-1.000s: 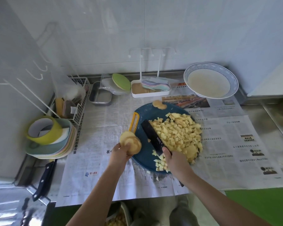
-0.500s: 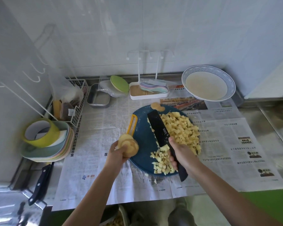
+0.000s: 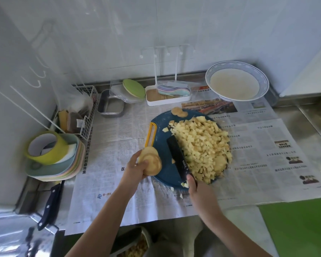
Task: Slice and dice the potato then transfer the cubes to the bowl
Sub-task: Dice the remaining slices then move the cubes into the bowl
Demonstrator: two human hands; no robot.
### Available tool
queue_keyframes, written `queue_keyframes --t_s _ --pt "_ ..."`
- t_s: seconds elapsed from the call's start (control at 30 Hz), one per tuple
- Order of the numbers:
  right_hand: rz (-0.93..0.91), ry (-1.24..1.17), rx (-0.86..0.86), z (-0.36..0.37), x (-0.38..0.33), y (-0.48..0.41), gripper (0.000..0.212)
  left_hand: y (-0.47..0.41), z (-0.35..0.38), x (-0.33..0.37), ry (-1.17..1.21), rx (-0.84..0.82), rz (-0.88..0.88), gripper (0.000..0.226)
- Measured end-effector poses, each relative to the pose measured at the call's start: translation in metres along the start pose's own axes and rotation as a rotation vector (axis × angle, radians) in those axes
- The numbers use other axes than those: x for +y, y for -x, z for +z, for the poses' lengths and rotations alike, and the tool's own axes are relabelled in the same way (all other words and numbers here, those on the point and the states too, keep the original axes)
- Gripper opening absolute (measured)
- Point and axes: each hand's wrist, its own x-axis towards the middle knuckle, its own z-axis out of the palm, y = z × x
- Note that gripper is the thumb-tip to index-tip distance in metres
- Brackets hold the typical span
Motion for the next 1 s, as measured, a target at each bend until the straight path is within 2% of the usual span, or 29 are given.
queue_keyframes --t_s 0.13,0.33,0.67,0.7,0.77,0.87,0.93,1.0 --pt "0.066 0.06 0.052 -0.023 0.004 -0.014 0.052 -0.001 0.005 0.0 -0.164 -0.031 0.032 0.045" --pt "0.068 0.195 0.034 -0.035 -0.004 -0.019 0.056 -0.01 0.012 0.006 -0.658 0.018 0.206 0.05" --pt "0.102 0.146 0.05 -0.057 -0.007 -0.04 0.057 -0.021 0.023 0.012 -0.992 0.076 0.27 0.049" --pt "0.098 0.131 0.029 -0.059 -0.006 -0.042 0.057 -0.02 0.026 0.012 -1.024 0.104 0.308 0.049" --pt "0.093 0.071 -0.017 -0.062 -0.003 -0.041 0.058 -0.015 0.037 0.011 -0.994 0.13 0.504 0.049" --pt "0.125 -0.126 -0.08 -0.07 -0.005 -0.036 0.063 -0.007 0.067 0.009 -1.011 -0.033 0.809 0.049" --pt "0.185 -0.337 -0.111 -0.075 -0.014 -0.032 0.062 -0.004 0.086 0.005 -1.011 -0.238 0.814 0.052" --pt "0.283 -0.531 -0.123 -0.079 -0.022 -0.03 0.056 -0.005 0.099 -0.001 -0.992 -0.361 0.797 0.053"
